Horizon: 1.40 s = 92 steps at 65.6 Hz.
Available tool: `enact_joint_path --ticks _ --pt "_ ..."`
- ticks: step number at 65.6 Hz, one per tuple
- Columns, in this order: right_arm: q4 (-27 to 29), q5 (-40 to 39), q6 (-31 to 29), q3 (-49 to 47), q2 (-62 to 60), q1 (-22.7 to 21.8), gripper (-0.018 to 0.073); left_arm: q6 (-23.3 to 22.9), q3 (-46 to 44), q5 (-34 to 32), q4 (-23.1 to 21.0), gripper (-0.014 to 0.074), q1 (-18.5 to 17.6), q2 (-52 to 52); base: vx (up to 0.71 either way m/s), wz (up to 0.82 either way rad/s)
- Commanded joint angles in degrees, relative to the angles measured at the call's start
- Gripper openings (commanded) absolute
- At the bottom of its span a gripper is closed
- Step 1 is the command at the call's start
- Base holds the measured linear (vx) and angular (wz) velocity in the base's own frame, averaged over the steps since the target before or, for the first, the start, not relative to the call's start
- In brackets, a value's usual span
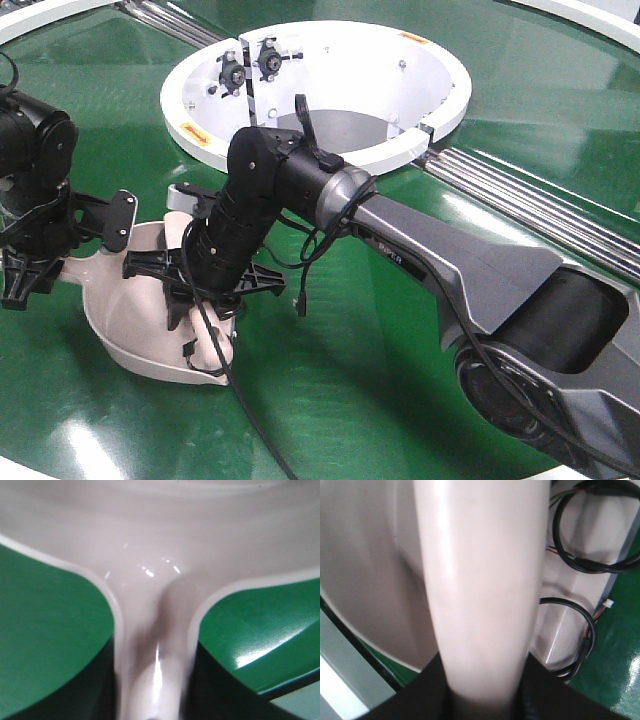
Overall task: Clean and inspect green conveyor with broom and dustpan
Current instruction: 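Sweep the cables with the brush into the dustpan held by left gripper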
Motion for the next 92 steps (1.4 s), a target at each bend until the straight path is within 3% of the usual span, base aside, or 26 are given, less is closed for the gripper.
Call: enact_joint_path --ticks 1,17,26,33,59,74,92 --pt "-0.2 3.0 -1.3 -2.0 -5.3 -0.3 -0.0003 -0.6 -1.7 0.7 0.7 -0.0007 -0.3 -3.3 0.00 0.00" --pt "-9.4 3.0 2.0 0.8 -9.8 -0.3 -0.0003 -0.6 -1.7 0.7 0.7 -0.0007 -0.3 -3.3 0.00 0.00" --pt "-16.5 3.0 5.2 6.7 -14.2 -0.3 -0.0003 -0.6 -1.7 0.7 0.7 -0.0007 -0.3 -3.3 0.00 0.00" --pt "-19.0 3.0 5.7 12.2 -17.4 -0.3 -0.0003 -0.6 -1.7 0.7 0.7 -0.0007 -0.3 -3.3 0.00 0.00" --pt "-20.3 3.0 14.2 28.3 -19.9 1.8 -0.0003 -0.6 -1.7 0.7 0.7 -0.0007 -0.3 -3.3 0.00 0.00" --pt "-21.2 2.4 18.5 28.1 -17.1 6.1 -0.0003 -0.6 -1.7 0.7 0.7 -0.0007 -0.3 -3.3 0.00 0.00" --pt "-15.7 3.1 15.0 20.7 -13.9 6.6 -0.0003 -0.6 -1.7 0.7 0.7 -0.0006 -0.3 -3.3 0.00 0.00"
